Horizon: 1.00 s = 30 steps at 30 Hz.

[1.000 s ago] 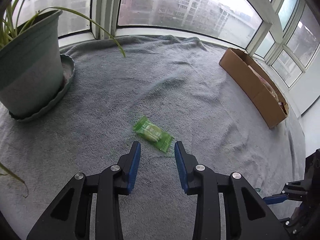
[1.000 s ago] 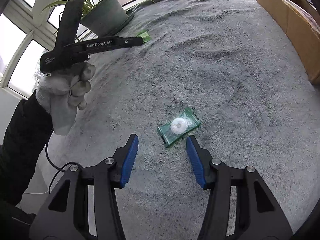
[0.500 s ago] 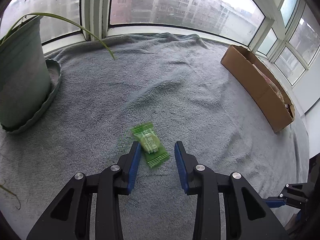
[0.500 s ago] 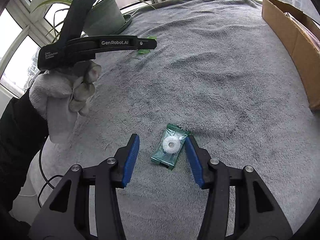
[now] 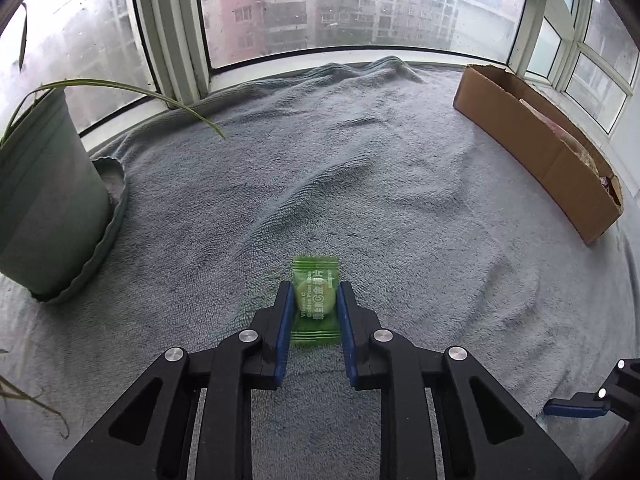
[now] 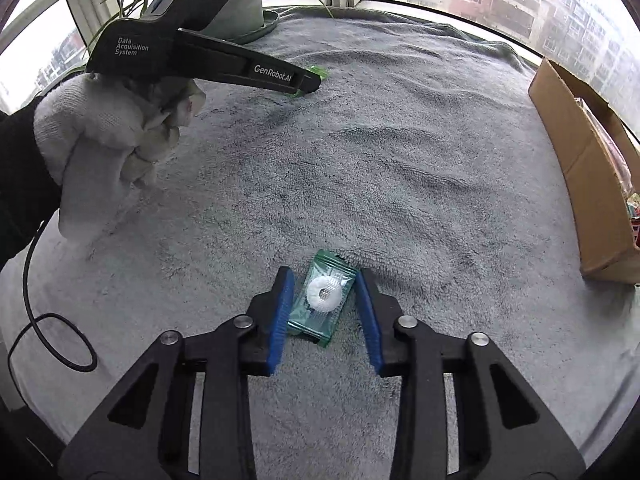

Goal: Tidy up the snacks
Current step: 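Grasp the green wrapped candy with the left tool while the right grasps the green mint packet, then carry both green packets over the box with both tools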

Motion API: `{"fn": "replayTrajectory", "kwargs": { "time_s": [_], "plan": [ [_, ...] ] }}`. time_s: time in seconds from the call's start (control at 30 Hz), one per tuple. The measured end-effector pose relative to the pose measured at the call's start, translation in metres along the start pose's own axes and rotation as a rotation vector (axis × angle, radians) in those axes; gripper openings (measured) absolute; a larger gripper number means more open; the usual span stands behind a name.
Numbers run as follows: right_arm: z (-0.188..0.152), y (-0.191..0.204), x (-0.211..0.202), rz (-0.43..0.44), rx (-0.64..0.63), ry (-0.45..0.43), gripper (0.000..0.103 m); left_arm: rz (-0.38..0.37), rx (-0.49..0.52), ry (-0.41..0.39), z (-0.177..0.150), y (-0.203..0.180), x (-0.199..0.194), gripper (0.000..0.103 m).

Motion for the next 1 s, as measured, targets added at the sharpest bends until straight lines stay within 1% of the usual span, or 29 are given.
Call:
{"fn": "replayTrajectory", "kwargs": {
  "time_s": [0.03, 0.1, 0.27, 0.43, 0.53, 0.7, 0.83, 1.0],
  "plan": [
    [0.0, -0.003, 0.0, 0.008, 0.008, 0.003, 0.024, 0.005, 0.006, -0.001, -0.001, -0.001, 0.0, 0.019],
    [0.002, -0.006, 0.001, 0.027, 0.024, 0.01, 0.023, 0.007, 0.01, -0.004, -0.001, 0.0, -0.001, 0.019],
    [0.001, -0.003, 0.001, 0.009, 0.008, 0.007, 0.023, -0.006, -0.016, -0.011, -0.004, 0.002, -0.003, 0.019],
    [0.001, -0.006, -0.002, 0.037, 0.046, 0.0, 0.022, -0.006, -0.029, -0.015, -0.007, 0.003, -0.008, 0.019],
    [0.002, -0.007, -0.009, 0.042, 0.057, -0.019, 0.021, -0.013, -0.049, -0.022, -0.009, 0.004, -0.013, 0.019],
    [0.007, -0.013, -0.024, 0.05, 0.078, -0.052, 0.021, -0.018, -0.069, -0.055, -0.007, 0.0, -0.03, 0.019],
    [0.012, -0.023, -0.038, 0.047, 0.105, -0.087, 0.021, -0.022, -0.048, -0.089, -0.002, -0.011, -0.047, 0.019],
    [0.02, -0.044, -0.059, 0.037, 0.137, -0.136, 0.021, -0.046, -0.028, -0.128, 0.007, -0.032, -0.067, 0.019]
  ]
}}
Point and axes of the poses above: each gripper's, at about its wrist camera, not at the fingertips, and x roughly the way its jaws point, y to its left, z to its top, the point moved 9 cm from there along x, roughly the way its jaws point, and after that the axes turned 7 degrees about -z, right-handed, at the moved point
